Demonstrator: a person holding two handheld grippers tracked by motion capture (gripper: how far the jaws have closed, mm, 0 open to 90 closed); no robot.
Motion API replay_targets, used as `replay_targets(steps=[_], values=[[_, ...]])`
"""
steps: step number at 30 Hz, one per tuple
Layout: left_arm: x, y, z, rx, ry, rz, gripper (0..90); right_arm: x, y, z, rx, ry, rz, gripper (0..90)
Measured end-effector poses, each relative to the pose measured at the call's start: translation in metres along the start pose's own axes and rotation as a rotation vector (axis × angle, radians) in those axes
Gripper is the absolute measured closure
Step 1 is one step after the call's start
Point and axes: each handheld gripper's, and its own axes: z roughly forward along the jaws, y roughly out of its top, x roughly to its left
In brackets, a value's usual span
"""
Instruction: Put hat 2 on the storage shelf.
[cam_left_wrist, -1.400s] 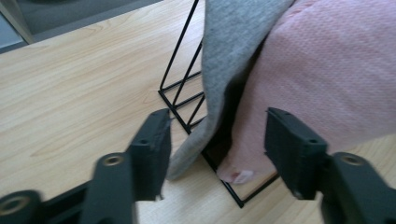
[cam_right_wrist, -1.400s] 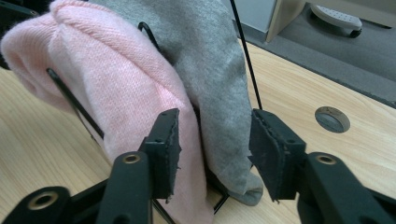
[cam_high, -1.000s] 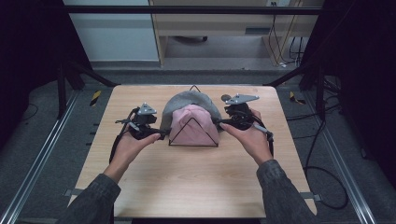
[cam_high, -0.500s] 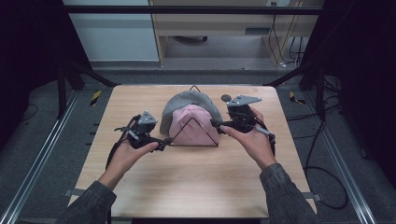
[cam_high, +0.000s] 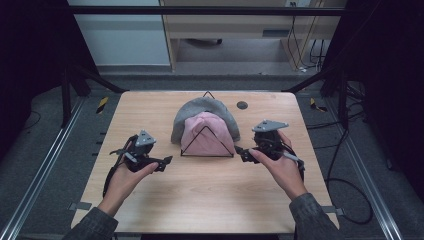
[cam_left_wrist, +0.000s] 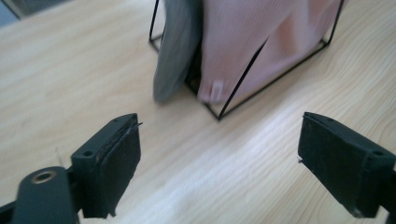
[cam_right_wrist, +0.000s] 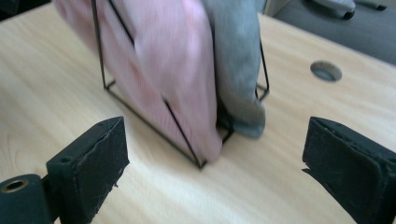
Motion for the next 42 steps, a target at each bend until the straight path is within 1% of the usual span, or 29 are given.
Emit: replay_targets(steps=[1, 2, 3, 4, 5, 7, 8, 9, 10, 12, 13, 14, 16, 17, 19, 21, 22, 24, 25, 26, 28, 30, 32, 33, 34, 36, 38, 42], values=[[0.001, -0.007, 0.002, 0.016, 0.017, 0.008, 9.5, -0.002, -0.006, -0.001, 0.008, 0.001, 0.003, 6.6], [0.001, -0.013, 0.005, 0.035, 0.038, 0.021, 9.4, -0.003, -0.013, 0.0, 0.022, 0.003, 0.016, 6.7], [0.002, -0.019, 0.007, 0.048, 0.039, 0.018, 9.4, -0.004, -0.02, 0.001, 0.039, 0.007, 0.027, 6.8], [0.003, -0.024, 0.01, 0.054, 0.023, 0.001, 9.4, -0.005, -0.027, 0.002, 0.057, 0.008, 0.029, 6.8], [0.003, -0.027, 0.011, 0.061, 0.017, -0.008, 9.3, -0.005, -0.034, 0.004, 0.068, 0.008, 0.034, 6.8], [0.003, -0.033, 0.014, 0.09, 0.016, -0.011, 9.4, -0.006, -0.047, 0.006, 0.088, 0.014, 0.044, 6.9], [0.005, -0.037, 0.015, 0.107, -0.003, -0.029, 9.3, -0.006, -0.062, 0.01, 0.108, 0.016, 0.062, 8.0], [0.005, -0.037, 0.015, 0.107, -0.003, -0.029, 9.3, -0.006, -0.062, 0.01, 0.108, 0.016, 0.062, 8.0], [0.007, -0.038, 0.016, 0.105, -0.012, -0.045, 9.3, -0.006, -0.07, 0.012, 0.122, 0.02, 0.073, 8.0], [0.01, -0.04, 0.018, 0.12, -0.008, -0.052, 9.2, -0.008, -0.084, 0.017, 0.14, 0.018, 0.078, 8.0], [0.013, -0.042, 0.02, 0.133, 0.0, -0.047, 8.6, -0.01, -0.096, 0.022, 0.158, 0.017, 0.102, 8.5], [0.015, -0.044, 0.022, 0.148, 0.009, -0.05, 8.6, -0.01, -0.096, 0.022, 0.158, 0.017, 0.102, 8.5], [0.02, -0.05, 0.027, 0.184, 0.026, -0.042, 7.7, -0.014, -0.104, 0.028, 0.181, 0.01, 0.121, 11.3], [0.023, -0.052, 0.029, 0.202, 0.026, -0.042, 7.1, -0.015, -0.106, 0.029, 0.187, 0.012, 0.138, 11.5], [0.029, -0.056, 0.03, 0.217, 0.02, -0.056, 6.3, -0.018, -0.107, 0.031, 0.186, 0.017, 0.158, 10.2], [0.034, -0.06, 0.032, 0.235, 0.015, -0.068, 5.6, -0.019, -0.108, 0.034, 0.193, -0.002, 0.157, 10.4], [0.036, -0.061, 0.032, 0.242, 0.016, -0.066, 5.6, -0.019, -0.108, 0.036, 0.197, -0.006, 0.162, 10.2], [0.038, -0.063, 0.034, 0.254, 0.009, -0.075, 5.6, -0.019, -0.108, 0.037, 0.204, -0.011, 0.158, 9.6], [0.038, -0.064, 0.035, 0.257, 0.006, -0.075, 4.1, -0.017, -0.11, 0.039, 0.208, -0.027, 0.134, 8.5], [0.038, -0.064, 0.035, 0.255, 0.006, -0.073, 4.2, -0.017, -0.11, 0.04, 0.209, -0.031, 0.127, 8.6], [0.039, -0.064, 0.035, 0.252, 0.003, -0.077, 4.1, -0.017, -0.11, 0.04, 0.207, -0.03, 0.13, 8.7], [0.038, -0.065, 0.036, 0.247, 0.004, -0.069, 2.5, -0.017, -0.11, 0.04, 0.201, -0.032, 0.127, 8.6], [0.037, -0.065, 0.036, 0.248, 0.004, -0.071, 2.2, -0.017, -0.11, 0.04, 0.2, -0.034, 0.126, 8.6], [0.037, -0.065, 0.036, 0.245, 0.006, -0.069, 1.8, -0.017, -0.11, 0.04, 0.199, -0.036, 0.125, 8.6], [0.037, -0.066, 0.036, 0.243, 0.007, -0.057, 1.4, -0.017, -0.111, 0.041, 0.196, -0.04, 0.126, 8.5], [0.036, -0.067, 0.036, 0.234, 0.002, -0.064, 0.0, -0.016, -0.112, 0.04, 0.184, -0.042, 0.127, 8.4], [0.035, -0.068, 0.037, 0.225, -0.001, -0.062, 0.0, -0.015, -0.114, 0.04, 0.169, -0.047, 0.118, 8.4], [0.034, -0.068, 0.037, 0.206, -0.003, -0.059, 0.0, -0.011, -0.12, 0.04, 0.141, -0.074, 0.084, 7.2]])
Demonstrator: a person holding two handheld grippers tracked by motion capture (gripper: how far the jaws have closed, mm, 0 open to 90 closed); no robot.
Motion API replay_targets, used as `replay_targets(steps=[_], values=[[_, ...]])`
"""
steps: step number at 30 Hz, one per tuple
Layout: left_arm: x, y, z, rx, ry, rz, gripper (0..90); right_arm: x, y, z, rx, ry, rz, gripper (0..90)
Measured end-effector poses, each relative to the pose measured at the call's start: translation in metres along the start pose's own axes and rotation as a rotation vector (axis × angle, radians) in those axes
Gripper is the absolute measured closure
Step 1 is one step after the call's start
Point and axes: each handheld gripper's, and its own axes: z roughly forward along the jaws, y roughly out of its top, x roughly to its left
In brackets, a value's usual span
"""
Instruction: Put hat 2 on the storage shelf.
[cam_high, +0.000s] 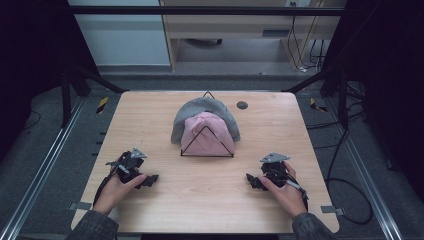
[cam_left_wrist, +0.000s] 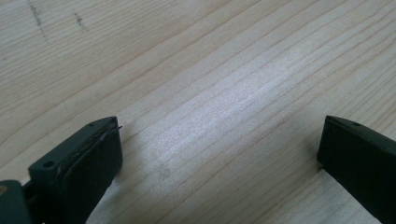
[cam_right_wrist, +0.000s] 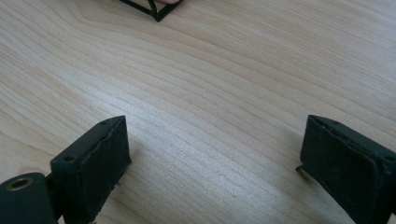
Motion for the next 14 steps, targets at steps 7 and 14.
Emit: replay_targets(steps=[7, 14], values=[[-0.0003, -0.0041, -0.0008, -0.025, -0.005, 0.008, 0.0, 0.0054, -0.0064, -0.0042, -0.018, -0.008, 0.006, 7.3], [-0.0005, -0.0025, -0.001, -0.01, -0.01, 0.015, 0.0, 0.0065, -0.0065, -0.004, -0.017, -0.003, 0.009, 5.9]])
